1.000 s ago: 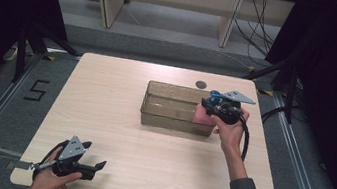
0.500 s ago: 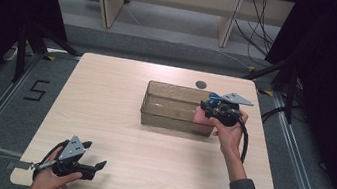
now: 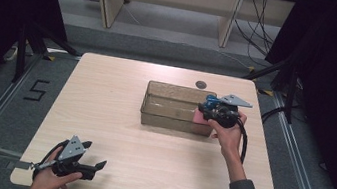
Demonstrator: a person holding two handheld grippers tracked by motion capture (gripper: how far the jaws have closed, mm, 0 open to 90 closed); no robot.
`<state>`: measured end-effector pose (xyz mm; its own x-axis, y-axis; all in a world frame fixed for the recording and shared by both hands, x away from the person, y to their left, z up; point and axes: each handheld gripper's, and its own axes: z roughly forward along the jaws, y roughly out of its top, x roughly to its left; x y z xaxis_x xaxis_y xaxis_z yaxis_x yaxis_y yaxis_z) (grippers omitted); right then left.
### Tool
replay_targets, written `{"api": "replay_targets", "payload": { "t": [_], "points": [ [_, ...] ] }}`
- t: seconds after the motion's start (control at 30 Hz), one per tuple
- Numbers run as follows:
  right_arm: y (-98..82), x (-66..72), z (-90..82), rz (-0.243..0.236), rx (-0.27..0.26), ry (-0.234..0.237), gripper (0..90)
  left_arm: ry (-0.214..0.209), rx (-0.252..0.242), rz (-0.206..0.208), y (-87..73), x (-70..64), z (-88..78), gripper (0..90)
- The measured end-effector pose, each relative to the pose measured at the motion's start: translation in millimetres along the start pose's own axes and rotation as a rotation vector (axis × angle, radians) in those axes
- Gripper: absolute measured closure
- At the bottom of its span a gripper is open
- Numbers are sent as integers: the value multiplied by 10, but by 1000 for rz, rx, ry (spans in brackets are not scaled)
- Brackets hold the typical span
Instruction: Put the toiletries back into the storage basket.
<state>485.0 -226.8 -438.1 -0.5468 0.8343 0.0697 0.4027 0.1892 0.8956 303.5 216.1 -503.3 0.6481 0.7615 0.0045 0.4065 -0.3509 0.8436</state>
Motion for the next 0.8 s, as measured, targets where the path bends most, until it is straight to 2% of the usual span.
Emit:
{"api": "replay_targets", "payload": {
  "t": [0.03,0.07,0.1,0.13,0.17,0.23,0.3,0.37,0.4,0.43,0.47,0.5,0.57,0.6,0.63,0.67,0.7,0.8],
  "points": [
    [4,28,-12,28,3,-13,404,-1,2,-8,-7,-8,0,149],
    [18,-8,-20,-26,-10,-45,351,-5,-1,-11,-14,-9,5,149],
    [24,14,-46,27,3,-35,316,-5,1,-4,-13,-2,5,149],
    [24,-14,-51,17,-11,-41,300,-3,0,-12,-8,-1,8,149],
    [21,-14,-82,63,-7,-18,277,-4,-8,-12,-9,-1,13,149],
    [11,-31,-101,60,-15,-10,257,-8,-4,-3,-12,-4,14,149],
    [-5,-15,-138,98,-16,-10,236,-5,-5,-5,-14,-6,16,149],
    [-7,-38,-158,63,-29,-13,231,-6,-2,-2,-8,1,16,149],
    [-8,-10,-166,86,-28,-2,224,-4,-4,1,-10,-1,19,149],
    [-6,-20,-166,64,-32,-7,220,-8,-6,-7,-19,-5,20,149],
    [1,2,-181,83,-25,4,216,-6,-6,-7,-20,-5,18,149],
    [7,-1,-192,58,-22,-10,213,-3,-4,-5,-17,0,12,149],
    [19,30,-212,75,-26,3,210,-3,-12,-8,-9,6,13,149],
    [23,27,-220,57,-35,-5,209,-4,-9,-10,-12,4,12,149],
    [22,36,-220,73,-45,6,209,-4,-6,-4,-16,4,10,149],
    [23,67,-250,117,-24,2,209,-4,-6,-5,-18,2,10,149],
    [22,35,-247,78,-48,-1,210,-4,-7,-11,-14,2,10,149],
    [23,30,-272,74,-44,0,214,-5,-5,-5,-12,3,10,149]
  ]
}}
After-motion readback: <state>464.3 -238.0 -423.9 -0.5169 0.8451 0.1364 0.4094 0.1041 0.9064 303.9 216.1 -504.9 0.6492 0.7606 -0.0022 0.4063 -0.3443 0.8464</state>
